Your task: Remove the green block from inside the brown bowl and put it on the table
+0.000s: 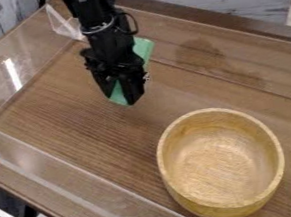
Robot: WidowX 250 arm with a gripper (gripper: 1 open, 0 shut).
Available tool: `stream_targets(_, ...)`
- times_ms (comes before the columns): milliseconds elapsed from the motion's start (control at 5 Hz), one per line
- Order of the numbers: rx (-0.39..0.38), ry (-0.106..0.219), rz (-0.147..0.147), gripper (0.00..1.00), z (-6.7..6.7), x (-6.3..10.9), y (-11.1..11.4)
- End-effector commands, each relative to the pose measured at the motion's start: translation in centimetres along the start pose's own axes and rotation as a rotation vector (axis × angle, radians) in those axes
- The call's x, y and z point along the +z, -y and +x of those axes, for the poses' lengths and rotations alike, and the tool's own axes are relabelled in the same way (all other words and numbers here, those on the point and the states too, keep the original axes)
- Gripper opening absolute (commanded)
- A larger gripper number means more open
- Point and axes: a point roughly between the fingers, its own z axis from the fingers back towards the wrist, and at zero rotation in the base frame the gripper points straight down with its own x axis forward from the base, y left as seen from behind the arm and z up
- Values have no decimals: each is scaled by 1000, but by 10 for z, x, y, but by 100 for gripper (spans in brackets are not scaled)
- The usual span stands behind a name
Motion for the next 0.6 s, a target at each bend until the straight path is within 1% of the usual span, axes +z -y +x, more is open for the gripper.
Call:
stream_targets(0,2,41,22,0,10,14,-6)
stream_targets(400,8,22,13,0,10,14,-6)
